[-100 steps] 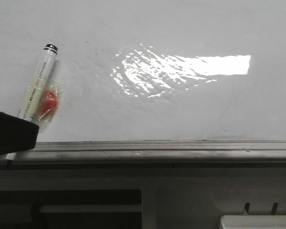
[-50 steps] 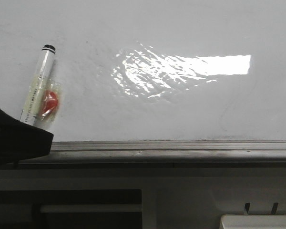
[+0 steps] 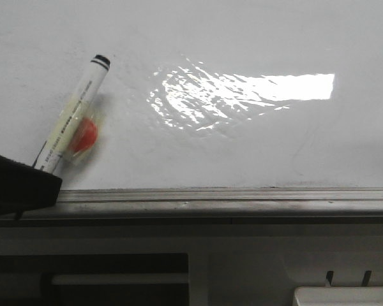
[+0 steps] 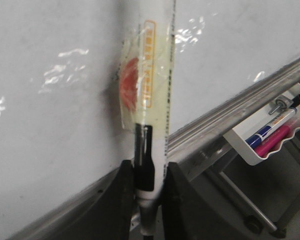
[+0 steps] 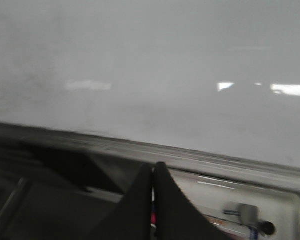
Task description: Write number 9 on whiteboard
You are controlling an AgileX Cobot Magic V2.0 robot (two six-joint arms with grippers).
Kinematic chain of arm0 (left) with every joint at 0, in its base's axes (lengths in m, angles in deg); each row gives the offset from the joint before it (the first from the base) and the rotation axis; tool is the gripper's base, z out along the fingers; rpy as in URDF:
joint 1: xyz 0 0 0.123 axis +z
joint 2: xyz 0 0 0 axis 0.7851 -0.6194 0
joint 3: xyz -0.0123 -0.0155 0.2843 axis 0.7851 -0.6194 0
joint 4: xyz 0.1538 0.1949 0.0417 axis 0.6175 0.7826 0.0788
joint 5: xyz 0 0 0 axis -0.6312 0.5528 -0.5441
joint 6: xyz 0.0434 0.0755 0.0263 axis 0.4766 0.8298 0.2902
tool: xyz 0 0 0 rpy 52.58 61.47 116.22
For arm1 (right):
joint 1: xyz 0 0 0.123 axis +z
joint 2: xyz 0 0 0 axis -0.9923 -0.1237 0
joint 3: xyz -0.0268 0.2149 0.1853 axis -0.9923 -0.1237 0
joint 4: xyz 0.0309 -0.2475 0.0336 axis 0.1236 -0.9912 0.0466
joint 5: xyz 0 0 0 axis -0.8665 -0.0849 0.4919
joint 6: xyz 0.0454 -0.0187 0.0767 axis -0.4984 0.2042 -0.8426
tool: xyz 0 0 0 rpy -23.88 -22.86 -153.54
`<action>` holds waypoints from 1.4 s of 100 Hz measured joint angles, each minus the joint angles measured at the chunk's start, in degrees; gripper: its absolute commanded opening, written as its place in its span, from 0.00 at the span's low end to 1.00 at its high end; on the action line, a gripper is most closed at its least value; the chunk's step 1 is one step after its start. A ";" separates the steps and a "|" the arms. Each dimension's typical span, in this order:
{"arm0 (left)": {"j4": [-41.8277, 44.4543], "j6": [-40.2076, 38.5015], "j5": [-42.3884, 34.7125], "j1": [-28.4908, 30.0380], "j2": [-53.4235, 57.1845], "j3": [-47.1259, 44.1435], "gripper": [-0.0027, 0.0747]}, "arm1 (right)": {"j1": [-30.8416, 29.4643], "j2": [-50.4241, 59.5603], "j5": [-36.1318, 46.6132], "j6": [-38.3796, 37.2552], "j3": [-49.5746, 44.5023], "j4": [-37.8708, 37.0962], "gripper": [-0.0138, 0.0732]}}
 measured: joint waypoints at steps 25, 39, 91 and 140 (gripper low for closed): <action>23.07 0.00 -8.09 0.00 3.11 0.00 0.01 | 13.10 -14.80 3.00 17.08 9.39 13.53 0.57; 29.33 0.00 -13.63 0.00 2.43 0.00 0.01 | 19.89 -24.39 4.25 21.22 14.77 14.67 0.59; 30.99 0.08 -15.82 0.00 -0.50 0.00 0.01 | 34.06 -43.63 8.58 22.72 26.03 17.78 0.49; 31.03 0.08 -15.92 0.00 -0.59 0.00 0.29 | 34.06 -45.09 9.25 22.72 26.03 18.96 0.07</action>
